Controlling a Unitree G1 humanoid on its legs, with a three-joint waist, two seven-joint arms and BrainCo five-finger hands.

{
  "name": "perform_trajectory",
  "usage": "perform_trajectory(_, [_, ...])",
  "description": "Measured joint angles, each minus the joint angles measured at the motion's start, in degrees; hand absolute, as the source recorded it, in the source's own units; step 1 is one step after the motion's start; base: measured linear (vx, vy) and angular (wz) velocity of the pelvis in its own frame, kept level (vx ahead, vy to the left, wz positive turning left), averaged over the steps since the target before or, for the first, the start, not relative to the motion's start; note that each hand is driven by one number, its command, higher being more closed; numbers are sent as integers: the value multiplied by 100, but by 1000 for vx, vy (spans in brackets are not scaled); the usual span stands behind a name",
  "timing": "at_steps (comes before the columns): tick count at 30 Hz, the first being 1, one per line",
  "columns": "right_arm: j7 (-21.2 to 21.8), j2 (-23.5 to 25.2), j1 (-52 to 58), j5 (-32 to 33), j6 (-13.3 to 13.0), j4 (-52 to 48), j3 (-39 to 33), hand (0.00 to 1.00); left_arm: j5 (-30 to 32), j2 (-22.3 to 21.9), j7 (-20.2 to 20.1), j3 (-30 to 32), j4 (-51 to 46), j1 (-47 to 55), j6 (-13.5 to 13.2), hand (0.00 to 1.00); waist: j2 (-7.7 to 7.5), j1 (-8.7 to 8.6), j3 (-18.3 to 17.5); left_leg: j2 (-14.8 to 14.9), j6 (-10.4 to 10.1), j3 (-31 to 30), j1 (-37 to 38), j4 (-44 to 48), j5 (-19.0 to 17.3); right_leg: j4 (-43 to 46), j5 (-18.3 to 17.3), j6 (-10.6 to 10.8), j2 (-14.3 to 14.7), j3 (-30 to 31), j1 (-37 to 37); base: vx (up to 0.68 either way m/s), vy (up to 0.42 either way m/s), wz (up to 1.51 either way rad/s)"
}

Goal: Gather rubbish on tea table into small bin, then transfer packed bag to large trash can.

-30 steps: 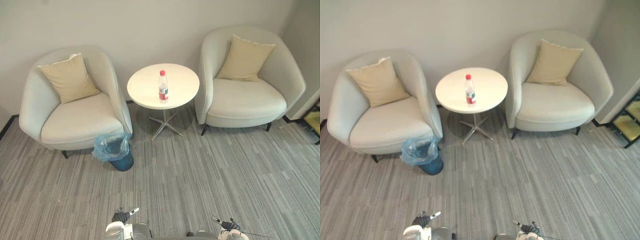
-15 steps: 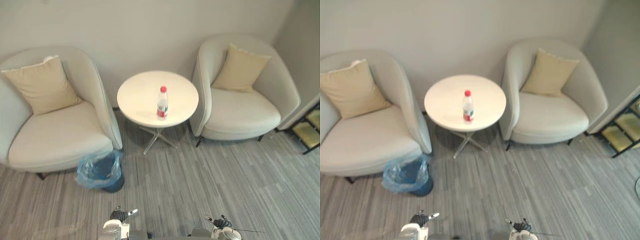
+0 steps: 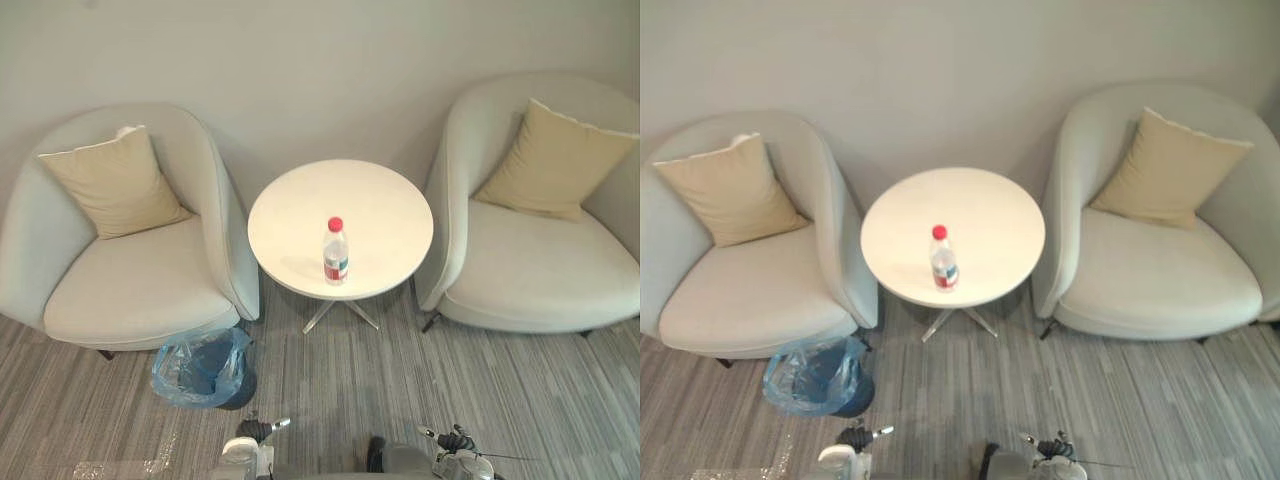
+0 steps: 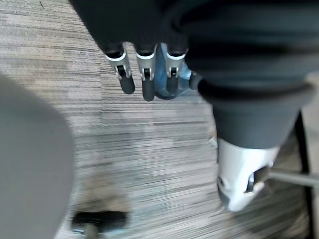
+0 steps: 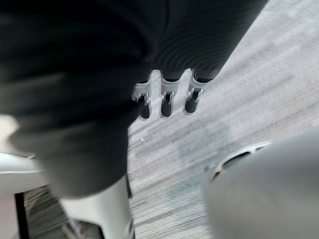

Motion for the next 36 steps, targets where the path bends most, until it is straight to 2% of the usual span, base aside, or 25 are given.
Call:
perform_trajectory(1, [-16,5,-6,5,-4,-5,24,0,-3,-6,0,-18,-28,-17,-1,0,-11,1,-5,29,87,193,-204,-69,-49,-159,-17,12,2,-3,199,189,-64,-8])
perform_trajectory(3, [-19,6,-62,32,-1,6,23,0,-30,-5,-9,-122,-72,-34,-7,0,-29,9,-9,-77,148,347,-398,-916,-70,-301,-21,45,-33,52,314,223,3,-15])
perform_trajectory(4, [-20,4,-78,38,-1,4,24,0,-55,-4,-8,-140,-75,-35,-7,0,-27,10,-15,-195,220,309,-390,-1867,46,-310,-59,108,-58,118,359,296,109,-16])
perform_trajectory(5, [-22,-3,-39,38,-2,6,22,0,-55,-9,-7,-170,-54,-50,-2,0,12,5,-37,-276,208,197,-327,-2795,514,-272,-111,188,-44,138,382,365,147,-20])
perform_trajectory(6, [-29,7,-16,38,5,24,13,0,-55,8,-7,-194,-2,-89,-1,0,-75,26,-81,-426,254,188,-190,-3007,805,-207,-163,267,-118,278,376,279,103,-10])
perform_trajectory(7, [-23,41,-4,38,6,22,17,0,-56,68,2,-235,44,-80,0,0,-140,18,-113,-520,283,183,-108,-3157,832,-231,-189,319,-173,298,384,220,102,-5])
perform_trajectory(9, [-23,128,39,30,11,21,18,0,-48,179,-3,-272,146,-171,15,0,-312,-8,-115,-652,347,302,-18,-3224,790,-228,-248,412,-335,353,404,164,129,-10])
perform_trajectory(11, [-21,184,43,29,18,2,23,0,-45,218,-7,-276,157,-153,17,0,-368,17,-141,-737,355,378,168,-3420,795,-238,-250,419,-394,446,481,134,105,-21])
perform_trajectory(14, [-20,210,65,12,14,-4,77,0,-39,234,-19,-349,268,-129,13,0,-382,-7,-244,-896,428,429,454,-3808,842,-381,-272,480,-499,484,585,97,82,-6])
perform_trajectory(21, [-35,-11,60,-28,-10,-286,482,0,29,465,-26,-935,349,-133,4,0,-352,-25,-292,-978,504,235,344,-3958,896,-642,-239,521,-469,469,568,42,11,7])
perform_trajectory(28, [-78,-781,52,-667,-153,-2131,943,0,72,664,-41,-1144,347,-13,-74,0,-325,-60,-309,-1015,577,-20,130,-3978,975,-1048,72,519,-439,464,545,-9,9,3])
perform_trajectory(36, [59,-1018,27,-1145,-391,-3499,1506,0,138,739,-169,-1139,130,116,-218,0,-369,-16,-298,-1110,648,-173,54,-4201,1218,-1220,233,581,-488,452,493,-64,29,8])
